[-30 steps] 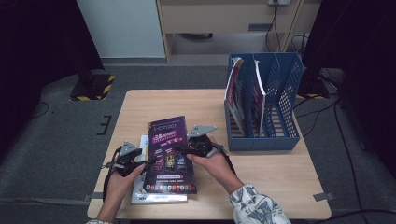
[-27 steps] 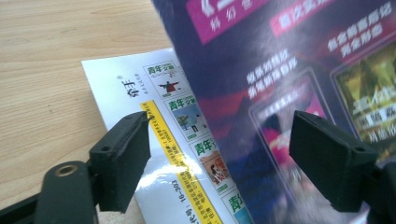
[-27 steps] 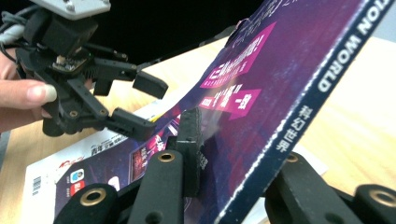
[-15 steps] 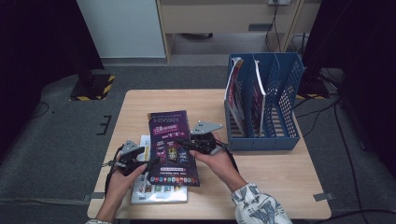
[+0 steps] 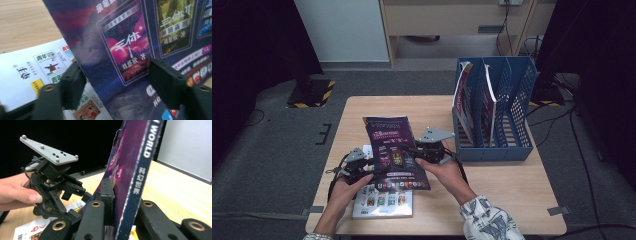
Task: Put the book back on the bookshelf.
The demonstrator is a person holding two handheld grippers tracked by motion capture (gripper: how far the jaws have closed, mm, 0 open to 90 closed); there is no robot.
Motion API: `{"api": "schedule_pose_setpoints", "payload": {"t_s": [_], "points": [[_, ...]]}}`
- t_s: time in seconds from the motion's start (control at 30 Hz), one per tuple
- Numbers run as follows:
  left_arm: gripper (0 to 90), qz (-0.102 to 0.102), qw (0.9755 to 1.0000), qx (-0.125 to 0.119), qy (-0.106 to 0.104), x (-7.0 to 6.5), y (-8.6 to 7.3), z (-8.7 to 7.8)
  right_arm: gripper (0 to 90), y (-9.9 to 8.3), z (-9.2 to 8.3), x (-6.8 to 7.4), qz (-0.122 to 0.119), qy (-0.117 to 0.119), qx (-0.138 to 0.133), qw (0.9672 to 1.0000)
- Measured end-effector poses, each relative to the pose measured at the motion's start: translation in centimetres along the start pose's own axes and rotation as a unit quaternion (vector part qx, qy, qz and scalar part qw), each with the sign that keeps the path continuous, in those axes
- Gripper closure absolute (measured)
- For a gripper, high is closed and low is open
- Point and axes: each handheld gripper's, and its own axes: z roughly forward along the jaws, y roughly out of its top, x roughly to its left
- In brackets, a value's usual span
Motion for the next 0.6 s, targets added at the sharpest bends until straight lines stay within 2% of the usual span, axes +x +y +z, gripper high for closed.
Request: {"api": "schedule_pose_setpoints", "payload": {"t_s": [0.27,0.43,0.6], "points": [[59.9,0.000,1.0000,0.003,0.009,0.0,0.5,-0.8,82.0,-0.4,-0.1,-0.5,0.012,-0.003,0.004,0.9999],[67.0,0.006,0.9999,0.003,0.012,-0.1,0.6,-1.0,81.8,-0.6,-0.2,-0.8,0.017,-0.006,0.006,0.9998],[70.4,0.009,0.9999,0.000,0.014,-0.3,0.8,-1.2,81.3,-0.6,-0.4,-1.0,0.017,-0.008,0.010,0.9998]]}}
